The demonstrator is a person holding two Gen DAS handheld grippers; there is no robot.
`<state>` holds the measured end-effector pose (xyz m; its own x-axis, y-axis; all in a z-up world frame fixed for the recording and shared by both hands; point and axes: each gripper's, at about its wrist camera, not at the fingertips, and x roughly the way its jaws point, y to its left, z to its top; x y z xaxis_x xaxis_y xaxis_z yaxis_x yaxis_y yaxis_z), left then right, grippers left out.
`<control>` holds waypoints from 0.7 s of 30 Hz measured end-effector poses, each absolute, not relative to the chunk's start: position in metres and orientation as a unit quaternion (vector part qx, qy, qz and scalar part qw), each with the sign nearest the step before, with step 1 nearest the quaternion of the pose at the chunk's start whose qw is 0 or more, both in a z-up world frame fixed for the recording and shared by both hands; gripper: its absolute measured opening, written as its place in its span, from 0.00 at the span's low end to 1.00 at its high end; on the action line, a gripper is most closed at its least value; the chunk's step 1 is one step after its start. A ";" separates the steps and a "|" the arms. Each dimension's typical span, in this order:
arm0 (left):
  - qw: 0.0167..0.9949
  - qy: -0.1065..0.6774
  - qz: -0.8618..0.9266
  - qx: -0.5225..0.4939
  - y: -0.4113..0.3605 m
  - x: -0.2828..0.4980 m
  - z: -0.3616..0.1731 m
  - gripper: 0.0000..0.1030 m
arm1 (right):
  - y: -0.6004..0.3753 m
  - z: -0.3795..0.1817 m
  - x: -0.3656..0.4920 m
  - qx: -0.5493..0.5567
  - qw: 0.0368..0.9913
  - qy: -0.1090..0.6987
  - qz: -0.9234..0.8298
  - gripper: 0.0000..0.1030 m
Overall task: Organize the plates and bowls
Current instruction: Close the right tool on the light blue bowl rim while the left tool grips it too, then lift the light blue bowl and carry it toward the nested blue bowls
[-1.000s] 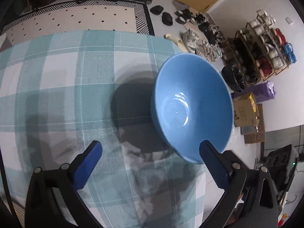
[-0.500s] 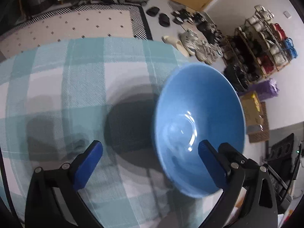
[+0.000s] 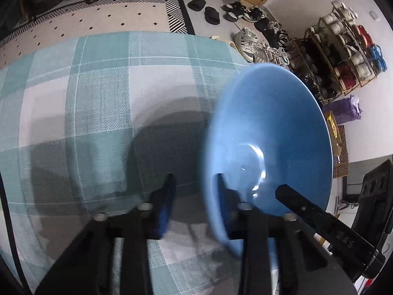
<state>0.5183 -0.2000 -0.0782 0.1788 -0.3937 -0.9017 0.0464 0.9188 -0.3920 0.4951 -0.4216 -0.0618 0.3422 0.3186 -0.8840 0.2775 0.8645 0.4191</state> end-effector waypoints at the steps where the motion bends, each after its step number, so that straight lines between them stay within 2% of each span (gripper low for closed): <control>1: 0.759 0.619 -0.148 -0.136 -0.200 0.517 -0.075 0.19 | -0.422 -0.062 0.494 0.261 0.776 0.574 0.012 0.21; 5: 0.765 0.612 -0.159 -0.125 -0.204 0.514 -0.067 0.14 | -0.426 -0.062 0.487 0.264 0.774 0.576 0.002 0.19; 11: 0.763 0.618 -0.157 -0.101 -0.204 0.504 -0.063 0.10 | -0.421 -0.049 0.477 0.247 0.781 0.573 0.002 0.18; 21: 0.770 0.606 -0.161 -0.115 -0.184 0.467 -0.027 0.10 | -0.406 -0.014 0.431 0.252 0.789 0.560 0.021 0.18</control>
<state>0.4666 -0.1839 -0.0274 0.2129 -0.3864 -0.8974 0.1084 0.9222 -0.3713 0.4309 -0.4060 -0.0142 0.3724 0.3155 -0.8728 0.2499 0.8716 0.4217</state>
